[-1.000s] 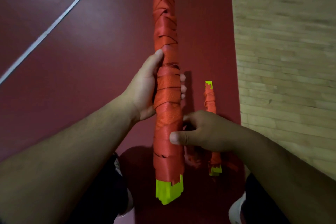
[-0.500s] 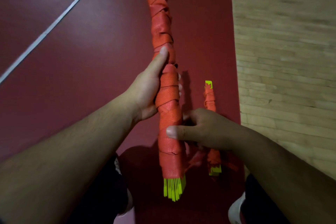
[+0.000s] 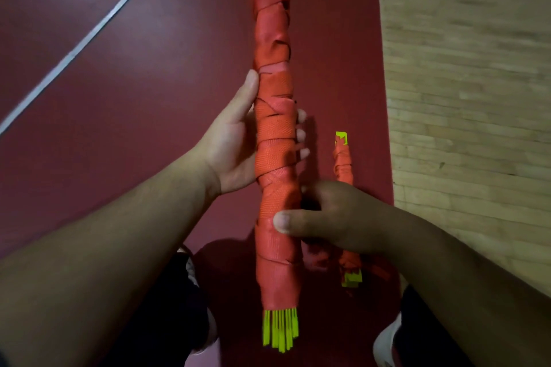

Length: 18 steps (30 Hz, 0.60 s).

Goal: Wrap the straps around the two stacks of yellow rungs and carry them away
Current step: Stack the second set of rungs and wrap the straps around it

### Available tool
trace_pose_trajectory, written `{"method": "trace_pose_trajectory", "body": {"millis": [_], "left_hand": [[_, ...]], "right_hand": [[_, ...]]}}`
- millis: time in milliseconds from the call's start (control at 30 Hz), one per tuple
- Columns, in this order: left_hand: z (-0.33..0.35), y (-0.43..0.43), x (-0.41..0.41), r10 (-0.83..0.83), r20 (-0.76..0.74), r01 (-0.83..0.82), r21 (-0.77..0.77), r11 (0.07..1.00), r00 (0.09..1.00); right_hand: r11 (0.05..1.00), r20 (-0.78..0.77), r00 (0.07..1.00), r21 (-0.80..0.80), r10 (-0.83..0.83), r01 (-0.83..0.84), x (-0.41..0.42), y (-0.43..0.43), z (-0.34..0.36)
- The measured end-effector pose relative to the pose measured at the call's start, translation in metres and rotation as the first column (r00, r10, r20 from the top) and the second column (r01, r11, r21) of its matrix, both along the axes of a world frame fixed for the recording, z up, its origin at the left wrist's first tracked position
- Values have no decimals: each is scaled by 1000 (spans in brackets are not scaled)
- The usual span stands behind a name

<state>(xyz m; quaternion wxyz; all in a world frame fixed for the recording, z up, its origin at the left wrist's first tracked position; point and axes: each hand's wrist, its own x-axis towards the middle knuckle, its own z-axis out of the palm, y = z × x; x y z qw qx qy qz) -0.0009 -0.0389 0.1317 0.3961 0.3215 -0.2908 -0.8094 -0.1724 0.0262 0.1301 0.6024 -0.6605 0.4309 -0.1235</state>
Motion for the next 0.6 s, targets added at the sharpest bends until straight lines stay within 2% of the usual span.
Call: {"method": "trace_pose_trajectory", "body": {"millis": [100, 167, 300, 400, 533, 600], "left_hand": [[1, -3, 1, -28, -35, 27, -28, 999, 999], [-1, -5, 0, -25, -27, 25, -10, 1000, 999], [0, 1, -5, 20, 96, -21, 2, 1000, 995], [3, 4, -8, 60, 162, -56, -28, 998, 985], [-1, 6, -15, 140, 325, -105, -124, 987, 935], [1, 3, -15, 125, 286, -106, -81, 991, 950]], "right_hand": [[1000, 29, 1000, -8, -6, 6, 5, 1, 1], [999, -24, 1000, -36, -14, 13, 6, 0, 0], [992, -167, 986, -122, -17, -3, 3, -1, -2], [991, -178, 983, -133, -34, 10, -1, -2, -3], [994, -186, 980, -93, -67, 51, -2, -1, -6], [995, -184, 981, -94, -55, 38, -3, -3, -6]]}}
